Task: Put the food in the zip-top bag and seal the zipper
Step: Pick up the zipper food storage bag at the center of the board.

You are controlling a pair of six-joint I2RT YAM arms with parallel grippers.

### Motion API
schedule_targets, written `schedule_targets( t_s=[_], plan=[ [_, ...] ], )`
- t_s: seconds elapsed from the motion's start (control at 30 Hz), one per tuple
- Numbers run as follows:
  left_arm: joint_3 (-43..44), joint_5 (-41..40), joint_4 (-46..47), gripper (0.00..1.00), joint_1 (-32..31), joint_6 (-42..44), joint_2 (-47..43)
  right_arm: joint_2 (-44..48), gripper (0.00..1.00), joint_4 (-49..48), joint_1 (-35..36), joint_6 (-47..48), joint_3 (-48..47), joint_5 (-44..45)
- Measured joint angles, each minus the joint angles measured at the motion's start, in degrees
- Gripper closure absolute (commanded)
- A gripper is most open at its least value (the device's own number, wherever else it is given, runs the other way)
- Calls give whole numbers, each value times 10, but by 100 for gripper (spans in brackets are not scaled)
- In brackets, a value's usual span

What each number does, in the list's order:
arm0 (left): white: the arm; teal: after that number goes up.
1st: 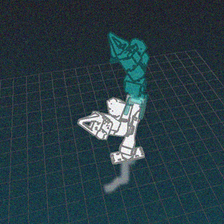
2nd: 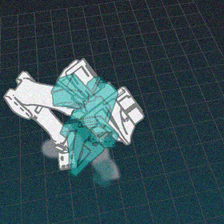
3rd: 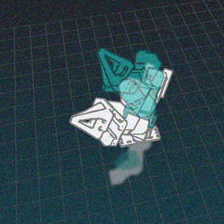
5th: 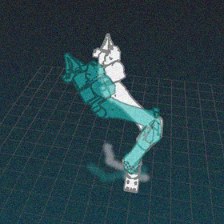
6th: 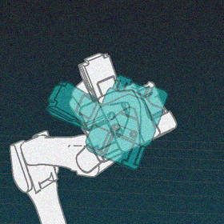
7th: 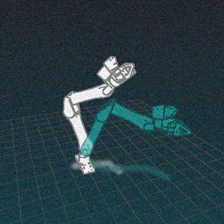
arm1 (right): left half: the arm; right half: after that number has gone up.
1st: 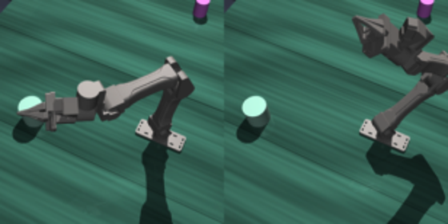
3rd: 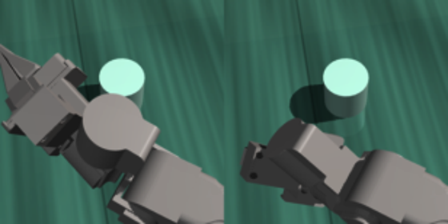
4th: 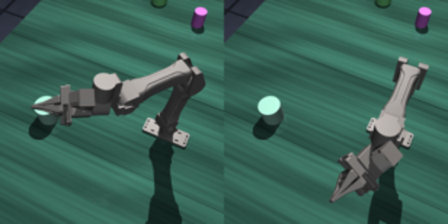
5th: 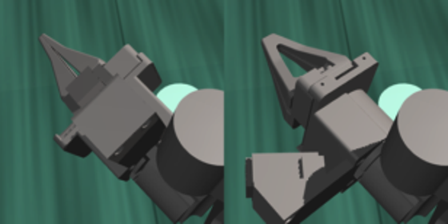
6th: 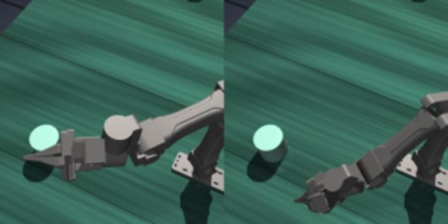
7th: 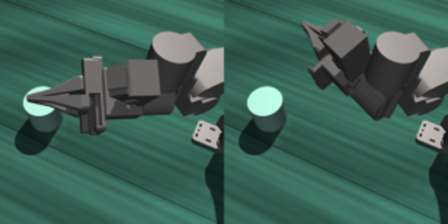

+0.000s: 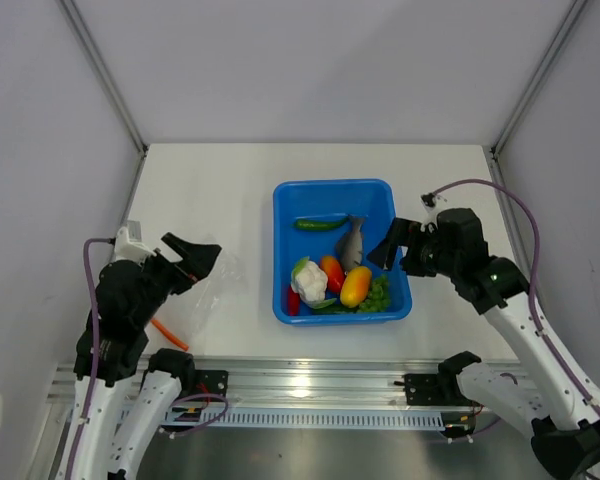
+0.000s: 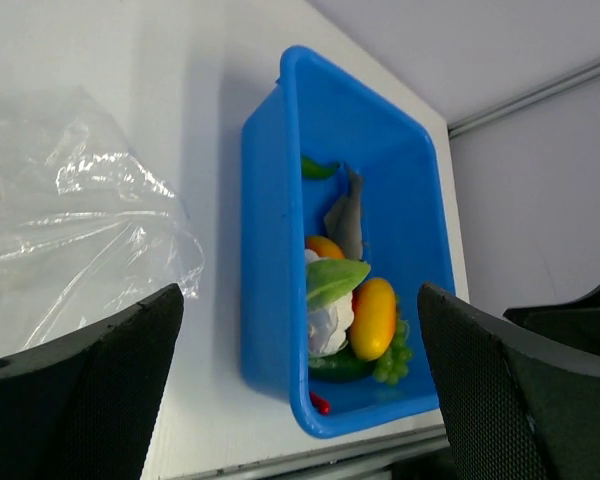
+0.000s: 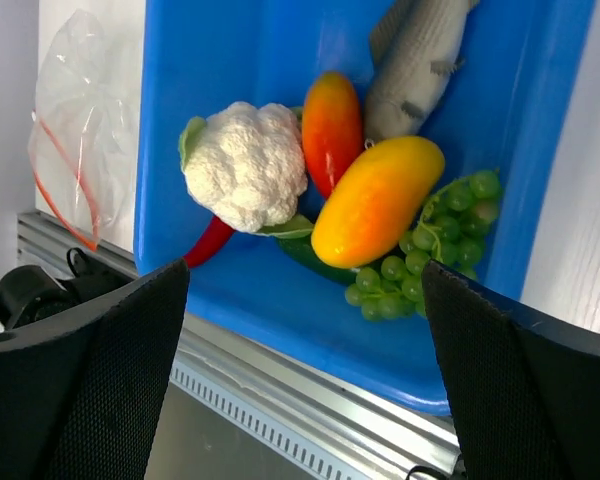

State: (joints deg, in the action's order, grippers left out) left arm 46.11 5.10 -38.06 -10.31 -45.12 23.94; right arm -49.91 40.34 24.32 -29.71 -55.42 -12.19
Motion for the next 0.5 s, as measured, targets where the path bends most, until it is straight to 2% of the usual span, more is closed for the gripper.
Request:
schedule_targets(
  t_s=[0.1,0.2,0.33,0.5],
  plan=[
    [2,0,-32,1,0,11,-16,-50,0,9,44,16,-56,33],
    [2,-13,-47,0,0,12,-67,-103,1,-8,117,28,-109,59],
    [26,-68,-69,1,0,10,-140,-194,0,-50,212,46,-183,70],
    [107,-146,-133,0,0,10,-130,-353,1,-110,272,66,-303,42]
  ],
)
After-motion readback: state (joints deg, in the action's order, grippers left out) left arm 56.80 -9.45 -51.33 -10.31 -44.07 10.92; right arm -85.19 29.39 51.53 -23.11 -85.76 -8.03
